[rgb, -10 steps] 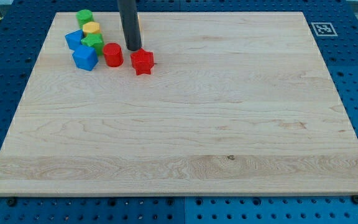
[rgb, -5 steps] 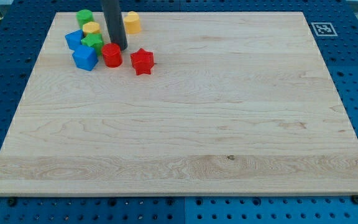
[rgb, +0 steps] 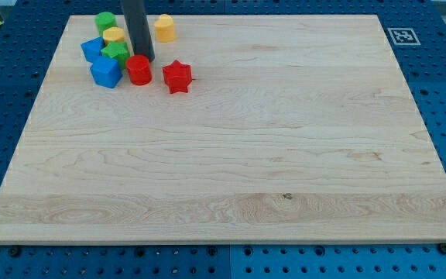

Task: Move the red circle to the bottom of the red star

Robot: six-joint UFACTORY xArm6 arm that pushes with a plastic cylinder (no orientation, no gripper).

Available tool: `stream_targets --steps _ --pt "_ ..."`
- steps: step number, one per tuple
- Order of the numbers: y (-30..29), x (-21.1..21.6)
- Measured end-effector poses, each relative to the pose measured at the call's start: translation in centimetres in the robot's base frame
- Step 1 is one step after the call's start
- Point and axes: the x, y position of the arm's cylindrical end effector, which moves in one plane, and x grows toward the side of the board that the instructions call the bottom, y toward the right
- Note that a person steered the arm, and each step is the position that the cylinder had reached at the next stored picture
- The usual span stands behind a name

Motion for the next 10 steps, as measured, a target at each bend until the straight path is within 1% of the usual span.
stream_targets --steps 2,5,6,8,9,10 --pt "0.0 2.0" --pt "0.0 6.7" --pt "-0.3 7.4" --pt "-5.2 7.4" --pt "-6.9 8.9" --pt "-6.9 12.3"
